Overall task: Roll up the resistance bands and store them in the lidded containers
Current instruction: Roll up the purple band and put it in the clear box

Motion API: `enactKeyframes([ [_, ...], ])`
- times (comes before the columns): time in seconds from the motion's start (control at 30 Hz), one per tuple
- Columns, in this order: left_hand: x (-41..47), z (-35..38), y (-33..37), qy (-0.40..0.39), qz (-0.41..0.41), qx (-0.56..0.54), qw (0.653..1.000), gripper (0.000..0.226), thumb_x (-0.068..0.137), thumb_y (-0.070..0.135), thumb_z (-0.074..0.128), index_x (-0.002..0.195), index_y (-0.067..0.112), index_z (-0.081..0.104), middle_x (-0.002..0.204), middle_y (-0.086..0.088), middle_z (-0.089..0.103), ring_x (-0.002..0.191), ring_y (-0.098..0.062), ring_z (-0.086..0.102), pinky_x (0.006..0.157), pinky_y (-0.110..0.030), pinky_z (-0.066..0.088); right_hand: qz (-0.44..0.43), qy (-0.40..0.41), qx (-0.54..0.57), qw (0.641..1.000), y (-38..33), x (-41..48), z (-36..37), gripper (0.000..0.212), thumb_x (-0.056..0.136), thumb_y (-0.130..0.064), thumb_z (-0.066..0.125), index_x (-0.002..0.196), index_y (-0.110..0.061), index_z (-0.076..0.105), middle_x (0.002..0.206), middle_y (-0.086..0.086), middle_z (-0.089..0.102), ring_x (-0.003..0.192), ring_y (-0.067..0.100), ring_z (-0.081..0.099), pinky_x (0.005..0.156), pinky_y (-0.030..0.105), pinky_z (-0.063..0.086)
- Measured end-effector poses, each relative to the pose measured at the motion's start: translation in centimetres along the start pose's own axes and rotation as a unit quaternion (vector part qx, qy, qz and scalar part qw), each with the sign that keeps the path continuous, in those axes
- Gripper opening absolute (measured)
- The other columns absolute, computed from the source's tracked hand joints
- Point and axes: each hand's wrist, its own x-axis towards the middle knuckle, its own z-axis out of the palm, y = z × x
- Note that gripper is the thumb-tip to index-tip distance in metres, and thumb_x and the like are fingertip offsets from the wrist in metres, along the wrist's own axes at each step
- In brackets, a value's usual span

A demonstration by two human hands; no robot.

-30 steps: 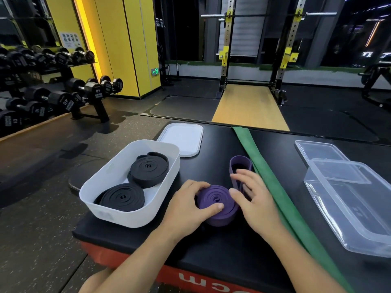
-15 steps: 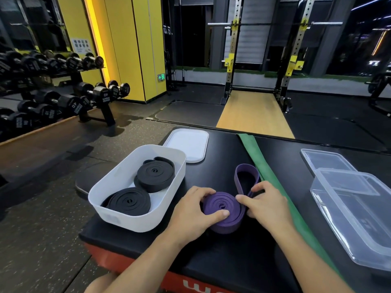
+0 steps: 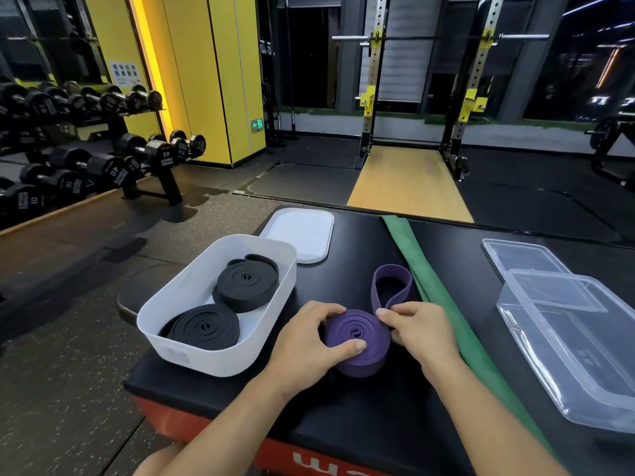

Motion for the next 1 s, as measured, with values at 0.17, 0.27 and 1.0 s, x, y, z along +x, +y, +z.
enactKeyframes([
  [0.17,0.1,0.0,-0.1,0.003,-0.002,0.0,1.0,0.06,0.071,0.061,0.085,0.124,0.041,0.066,0.116,0.024,0.062,0.107,0.008,0.058,0.095,-0.018,0.049,-0.041,0.0,-0.075,0.996,-1.1,0.1,0.3,0.011,0.084,-0.03,0.082,0.091,-0.023,0.082,0.088,-0.008,0.078,0.091,0.017,0.072,0.087,0.039,0.057],
  [0.27,0.0,0.0,-0.1,0.004,0.001,0.001,1.0,0.063,0.069,0.065,0.083,0.125,0.041,0.066,0.116,0.024,0.063,0.107,0.007,0.058,0.095,-0.02,0.05,-0.078,0.002,-0.124,0.989,-1.6,-0.4,0.4,0.013,0.093,-0.024,0.073,0.102,-0.021,0.082,0.098,-0.005,0.078,0.096,0.017,0.069,0.081,0.027,0.049],
  [1.0,0.0,-0.2,0.2,-0.003,0.005,-0.025,1.0,0.072,0.067,0.066,0.082,0.131,0.037,0.068,0.12,0.023,0.065,0.113,0.006,0.061,0.1,-0.019,0.05,-0.138,-0.155,-0.109,0.972,-1.3,-3.9,-0.3,0.048,0.098,-0.026,0.058,0.146,-0.028,0.052,0.107,-0.02,0.049,0.125,0.01,0.045,0.09,0.02,0.034],
])
